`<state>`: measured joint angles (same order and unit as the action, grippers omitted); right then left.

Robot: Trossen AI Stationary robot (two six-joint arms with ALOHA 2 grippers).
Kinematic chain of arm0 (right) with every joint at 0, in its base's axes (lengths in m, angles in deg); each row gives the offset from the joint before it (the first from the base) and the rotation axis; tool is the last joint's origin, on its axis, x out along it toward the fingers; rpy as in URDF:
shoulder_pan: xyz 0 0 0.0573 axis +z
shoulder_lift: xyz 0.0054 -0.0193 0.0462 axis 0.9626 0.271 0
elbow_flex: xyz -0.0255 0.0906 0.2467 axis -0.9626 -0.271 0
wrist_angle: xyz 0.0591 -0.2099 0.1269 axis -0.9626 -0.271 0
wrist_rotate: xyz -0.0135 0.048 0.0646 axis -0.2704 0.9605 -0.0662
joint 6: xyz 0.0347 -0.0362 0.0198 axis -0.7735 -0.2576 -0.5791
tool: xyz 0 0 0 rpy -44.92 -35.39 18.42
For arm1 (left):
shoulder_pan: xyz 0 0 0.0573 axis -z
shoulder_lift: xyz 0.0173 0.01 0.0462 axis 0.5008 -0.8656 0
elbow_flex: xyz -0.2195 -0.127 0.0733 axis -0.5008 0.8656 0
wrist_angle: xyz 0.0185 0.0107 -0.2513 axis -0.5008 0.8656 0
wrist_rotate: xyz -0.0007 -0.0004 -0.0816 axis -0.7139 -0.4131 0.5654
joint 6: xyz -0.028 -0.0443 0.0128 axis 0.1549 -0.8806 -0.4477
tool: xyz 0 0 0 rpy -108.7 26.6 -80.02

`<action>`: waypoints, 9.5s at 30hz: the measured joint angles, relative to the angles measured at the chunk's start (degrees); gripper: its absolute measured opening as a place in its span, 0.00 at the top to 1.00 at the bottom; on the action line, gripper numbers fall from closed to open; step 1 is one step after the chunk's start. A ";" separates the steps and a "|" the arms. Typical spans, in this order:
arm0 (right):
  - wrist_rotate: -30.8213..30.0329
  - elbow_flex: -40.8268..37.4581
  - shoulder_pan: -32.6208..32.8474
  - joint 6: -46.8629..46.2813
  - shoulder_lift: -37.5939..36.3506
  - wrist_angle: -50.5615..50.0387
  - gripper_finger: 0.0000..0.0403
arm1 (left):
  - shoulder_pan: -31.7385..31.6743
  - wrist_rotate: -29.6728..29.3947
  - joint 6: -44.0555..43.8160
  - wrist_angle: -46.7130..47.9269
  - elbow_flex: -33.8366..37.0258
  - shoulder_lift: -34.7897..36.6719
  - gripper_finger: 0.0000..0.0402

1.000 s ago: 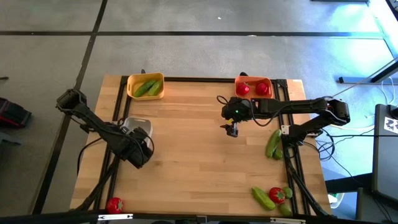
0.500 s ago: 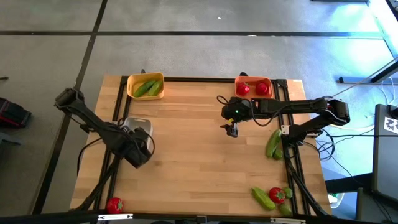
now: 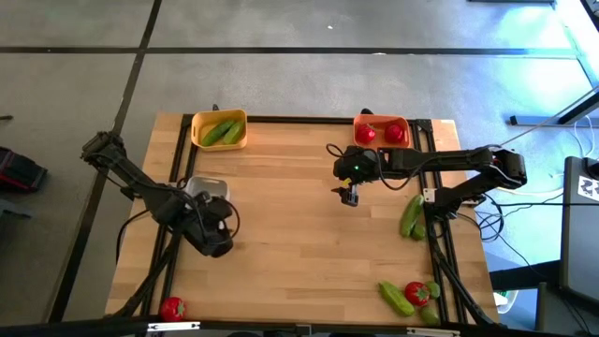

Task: Sort produce into baskets
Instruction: Put the left red tomato into the orange bin

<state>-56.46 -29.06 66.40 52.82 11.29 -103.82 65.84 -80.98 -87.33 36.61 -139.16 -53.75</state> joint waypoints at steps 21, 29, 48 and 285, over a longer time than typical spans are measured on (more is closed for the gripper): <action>0.00 0.00 0.00 0.00 0.00 -0.02 0.16 | -0.17 -3.25 8.64 -8.17 0.02 -0.02 0.07; 0.00 0.00 0.00 -0.26 0.00 -0.33 0.16 | -0.15 -1.79 7.26 -8.79 0.02 -0.02 0.02; 0.02 0.00 0.00 -1.31 0.00 -0.18 0.16 | 0.24 0.60 1.61 -26.68 0.07 -2.26 0.03; 4.09 -17.79 0.00 -1.81 14.59 53.98 0.16 | -35.47 -0.43 64.47 -62.04 10.23 -24.30 0.16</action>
<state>-52.37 -46.85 66.40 51.02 25.88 -49.84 30.37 -81.42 -22.86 -25.43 -128.93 -78.06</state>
